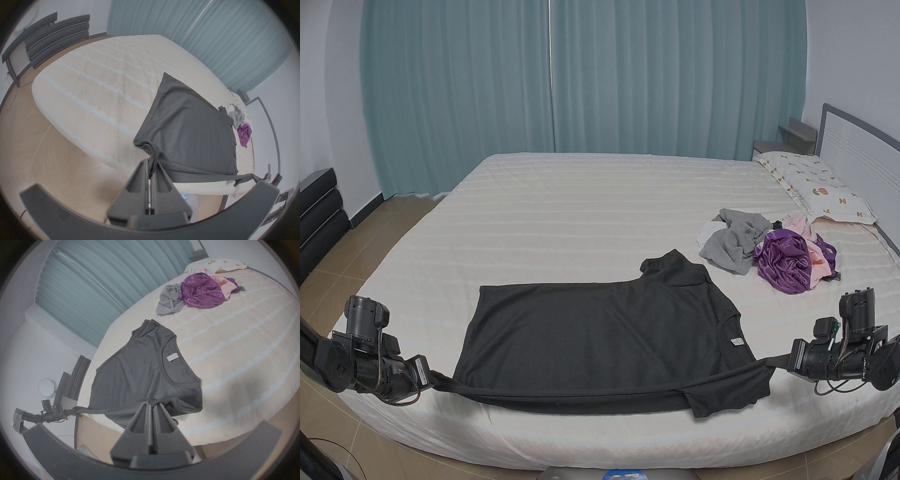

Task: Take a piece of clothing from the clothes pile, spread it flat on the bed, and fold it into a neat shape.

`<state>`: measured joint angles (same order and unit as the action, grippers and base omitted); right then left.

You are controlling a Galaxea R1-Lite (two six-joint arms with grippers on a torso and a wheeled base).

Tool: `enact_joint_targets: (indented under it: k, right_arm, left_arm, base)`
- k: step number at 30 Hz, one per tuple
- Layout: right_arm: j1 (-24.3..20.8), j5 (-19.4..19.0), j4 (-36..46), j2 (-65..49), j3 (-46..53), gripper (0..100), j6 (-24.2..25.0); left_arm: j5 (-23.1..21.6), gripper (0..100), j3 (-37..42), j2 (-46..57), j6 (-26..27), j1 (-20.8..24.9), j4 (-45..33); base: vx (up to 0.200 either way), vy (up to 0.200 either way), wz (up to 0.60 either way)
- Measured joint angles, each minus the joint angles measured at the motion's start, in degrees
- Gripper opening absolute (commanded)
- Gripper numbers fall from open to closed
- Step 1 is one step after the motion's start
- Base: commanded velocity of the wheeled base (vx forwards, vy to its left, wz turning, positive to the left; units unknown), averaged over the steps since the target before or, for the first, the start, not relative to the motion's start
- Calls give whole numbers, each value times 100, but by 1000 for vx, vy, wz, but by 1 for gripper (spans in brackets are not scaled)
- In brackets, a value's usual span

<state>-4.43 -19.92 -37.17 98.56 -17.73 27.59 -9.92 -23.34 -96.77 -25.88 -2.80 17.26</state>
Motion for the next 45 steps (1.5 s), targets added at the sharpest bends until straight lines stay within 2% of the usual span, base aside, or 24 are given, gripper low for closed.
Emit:
enact_joint_targets:
  k: [7, 16, 26, 41, 42, 43, 44, 45]
  right_arm:
    - [-43, 2, -222, -157, 43, 0, 44]
    - [-80, 2, -235, 100, -305, 0, 62]
    - [-124, 7, -227, 830, -962, 0, 352]
    - [-102, 79, -202, 1905, -1736, 0, 396]
    - [-100, 79, -205, 1952, -1758, 0, 394]
    - [-102, 79, -207, 1996, -1780, 0, 394]
    - [-100, 79, -216, 2037, -1804, 100, 394]
    - [-100, 77, -222, 2093, -1837, 100, 391]
  left_arm:
    - [-1, 0, 141, 168, 45, -57, 2]
    - [-52, 0, -308, -4, 12, -48, 15]
    - [-59, 0, -1019, -730, -28, 61, 13]
    - [-55, 0, -1965, -2021, -244, 188, 77]
    - [-55, 100, -1996, -2068, -250, 195, 77]
    - [-55, 100, -2022, -2109, -266, 199, 74]
    - [-55, 100, -2044, -2142, -278, 207, 74]
    - [-52, 100, -2068, -2178, -299, 221, 77]
  base:
    - [0, 0, 0]
    - [0, 0, 0]
    - [0, 0, 0]
    - [0, 0, 0]
    - [0, 0, 0]
    - [0, 0, 0]
    - [0, 0, 0]
    - [0, 0, 0]
